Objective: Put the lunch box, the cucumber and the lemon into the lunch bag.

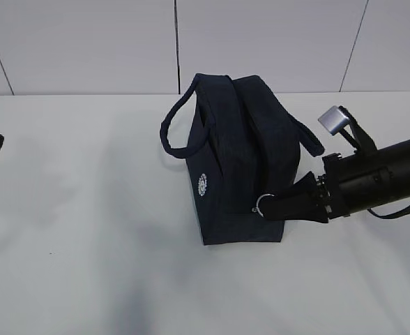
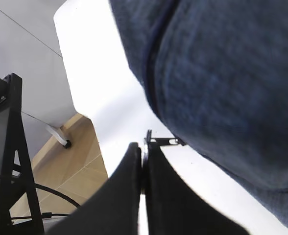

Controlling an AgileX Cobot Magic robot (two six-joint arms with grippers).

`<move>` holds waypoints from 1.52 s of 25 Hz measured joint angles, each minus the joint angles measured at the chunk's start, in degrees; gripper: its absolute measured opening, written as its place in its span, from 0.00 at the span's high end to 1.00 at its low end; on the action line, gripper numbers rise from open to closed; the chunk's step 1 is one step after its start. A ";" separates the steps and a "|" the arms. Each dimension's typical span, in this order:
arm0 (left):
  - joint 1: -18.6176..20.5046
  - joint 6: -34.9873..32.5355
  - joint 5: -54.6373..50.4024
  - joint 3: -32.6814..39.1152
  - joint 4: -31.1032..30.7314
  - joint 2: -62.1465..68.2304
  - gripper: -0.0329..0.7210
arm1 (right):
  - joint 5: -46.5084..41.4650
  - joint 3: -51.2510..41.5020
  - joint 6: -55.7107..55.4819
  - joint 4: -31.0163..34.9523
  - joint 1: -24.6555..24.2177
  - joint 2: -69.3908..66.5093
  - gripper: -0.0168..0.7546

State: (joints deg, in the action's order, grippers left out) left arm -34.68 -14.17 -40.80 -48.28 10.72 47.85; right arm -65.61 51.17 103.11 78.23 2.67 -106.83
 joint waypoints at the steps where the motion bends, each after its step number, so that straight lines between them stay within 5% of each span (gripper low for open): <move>1: 0.00 0.00 0.00 0.00 0.00 0.00 0.57 | -0.11 0.00 -0.57 0.00 0.00 0.00 0.97; 38: 0.00 0.00 0.00 0.00 -0.80 0.00 0.57 | 0.08 0.00 -2.91 4.45 0.00 8.86 0.97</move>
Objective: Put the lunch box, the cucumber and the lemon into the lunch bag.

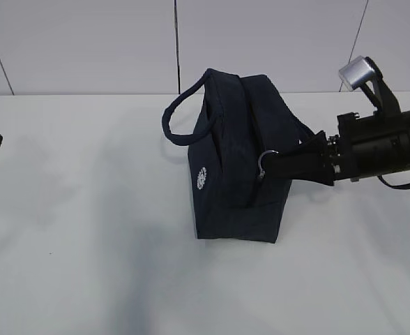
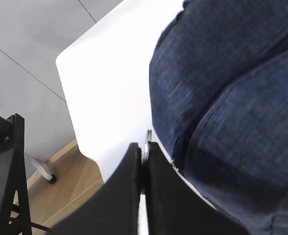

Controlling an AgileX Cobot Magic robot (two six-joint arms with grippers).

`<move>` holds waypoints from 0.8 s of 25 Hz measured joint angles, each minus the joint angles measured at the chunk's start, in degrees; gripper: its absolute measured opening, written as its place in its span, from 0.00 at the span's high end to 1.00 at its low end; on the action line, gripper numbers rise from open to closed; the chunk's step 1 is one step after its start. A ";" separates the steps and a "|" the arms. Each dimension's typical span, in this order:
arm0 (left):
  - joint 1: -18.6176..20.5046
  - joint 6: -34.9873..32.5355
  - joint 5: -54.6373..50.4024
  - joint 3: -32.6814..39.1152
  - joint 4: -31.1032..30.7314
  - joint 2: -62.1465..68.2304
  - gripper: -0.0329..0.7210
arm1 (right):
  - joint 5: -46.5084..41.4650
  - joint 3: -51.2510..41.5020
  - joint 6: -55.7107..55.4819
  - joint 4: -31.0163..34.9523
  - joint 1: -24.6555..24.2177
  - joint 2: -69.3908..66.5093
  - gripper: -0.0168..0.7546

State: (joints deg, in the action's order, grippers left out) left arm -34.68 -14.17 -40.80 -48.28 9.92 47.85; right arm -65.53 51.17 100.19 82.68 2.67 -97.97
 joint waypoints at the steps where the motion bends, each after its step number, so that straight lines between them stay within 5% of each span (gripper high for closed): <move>1: 0.00 0.00 0.00 0.00 0.00 0.00 0.57 | 0.00 0.12 0.00 0.00 0.00 0.28 0.97; 20: 0.00 0.00 0.00 0.00 0.00 0.00 0.57 | 0.00 11.14 -1.24 -0.12 0.00 1.16 0.97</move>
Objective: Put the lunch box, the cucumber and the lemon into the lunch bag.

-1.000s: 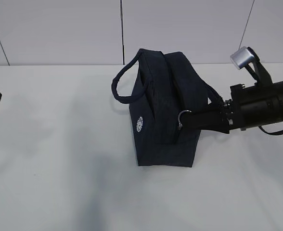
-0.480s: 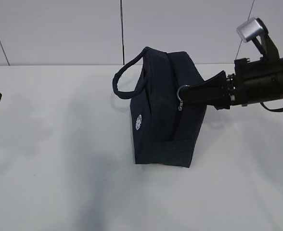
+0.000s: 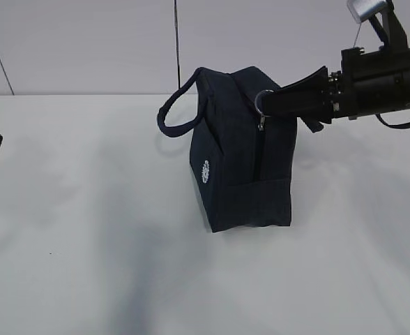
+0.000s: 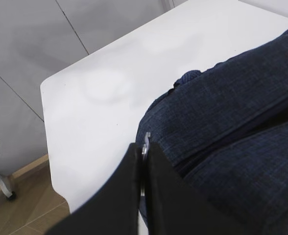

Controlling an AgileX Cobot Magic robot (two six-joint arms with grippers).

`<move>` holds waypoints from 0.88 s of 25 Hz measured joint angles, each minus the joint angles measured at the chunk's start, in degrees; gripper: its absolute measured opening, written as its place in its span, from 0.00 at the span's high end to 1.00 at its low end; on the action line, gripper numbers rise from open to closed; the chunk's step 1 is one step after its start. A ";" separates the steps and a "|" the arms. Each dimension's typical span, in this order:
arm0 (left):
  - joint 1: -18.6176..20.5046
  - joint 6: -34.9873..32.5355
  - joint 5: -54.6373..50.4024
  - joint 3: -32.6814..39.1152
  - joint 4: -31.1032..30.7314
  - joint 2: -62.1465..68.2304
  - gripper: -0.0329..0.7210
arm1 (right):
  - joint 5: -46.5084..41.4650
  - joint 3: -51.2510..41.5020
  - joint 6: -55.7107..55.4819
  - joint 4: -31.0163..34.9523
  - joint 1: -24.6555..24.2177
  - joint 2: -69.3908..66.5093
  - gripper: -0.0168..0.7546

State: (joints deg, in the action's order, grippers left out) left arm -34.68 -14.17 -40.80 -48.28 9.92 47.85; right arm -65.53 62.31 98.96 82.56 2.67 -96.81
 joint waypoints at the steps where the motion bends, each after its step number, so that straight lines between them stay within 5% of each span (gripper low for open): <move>1: 0.00 0.00 0.00 0.00 0.00 0.00 0.57 | 0.00 0.10 0.00 0.00 0.00 0.00 0.97; 22: 0.00 0.00 4.41 2.03 8.07 2.19 0.57 | -0.19 0.10 -3.09 0.00 0.00 0.00 0.97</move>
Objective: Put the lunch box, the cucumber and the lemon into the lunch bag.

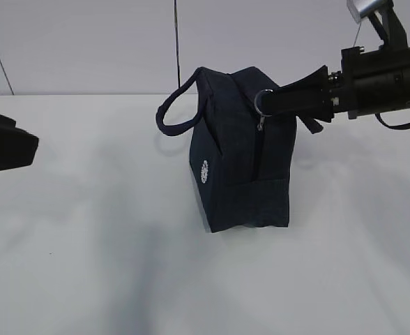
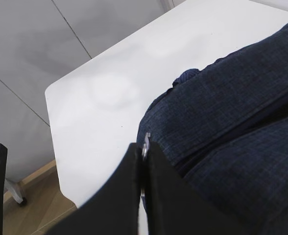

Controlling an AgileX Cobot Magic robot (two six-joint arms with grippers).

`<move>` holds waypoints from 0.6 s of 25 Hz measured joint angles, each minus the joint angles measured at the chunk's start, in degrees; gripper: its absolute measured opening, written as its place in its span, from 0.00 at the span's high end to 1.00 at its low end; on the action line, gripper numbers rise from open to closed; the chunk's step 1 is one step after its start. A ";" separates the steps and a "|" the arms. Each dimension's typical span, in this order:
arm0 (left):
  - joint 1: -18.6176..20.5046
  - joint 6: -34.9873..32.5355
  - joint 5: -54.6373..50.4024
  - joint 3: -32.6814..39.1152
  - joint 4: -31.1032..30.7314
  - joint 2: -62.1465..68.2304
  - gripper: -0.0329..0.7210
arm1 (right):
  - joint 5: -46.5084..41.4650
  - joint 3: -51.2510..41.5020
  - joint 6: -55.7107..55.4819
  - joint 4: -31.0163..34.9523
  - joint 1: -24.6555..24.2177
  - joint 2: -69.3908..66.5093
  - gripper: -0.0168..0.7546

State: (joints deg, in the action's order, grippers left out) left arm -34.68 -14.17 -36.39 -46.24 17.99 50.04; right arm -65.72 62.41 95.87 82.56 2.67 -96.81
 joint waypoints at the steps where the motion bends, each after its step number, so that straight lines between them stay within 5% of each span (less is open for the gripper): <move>1: 0.00 0.00 0.80 0.11 0.29 0.23 0.57 | 0.00 0.00 -0.11 0.00 0.00 0.00 0.97; 12: 0.00 0.00 12.34 0.59 1.91 11.25 0.56 | 0.00 0.00 -1.44 -0.23 0.00 0.00 0.97; 15: 0.00 -0.11 13.79 0.59 3.99 16.42 0.49 | -0.17 0.00 -2.08 -1.35 0.00 0.00 0.97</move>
State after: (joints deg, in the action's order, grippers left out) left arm -34.68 -14.27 -22.60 -45.65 21.98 66.46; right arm -65.89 62.41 93.79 81.22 2.67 -96.81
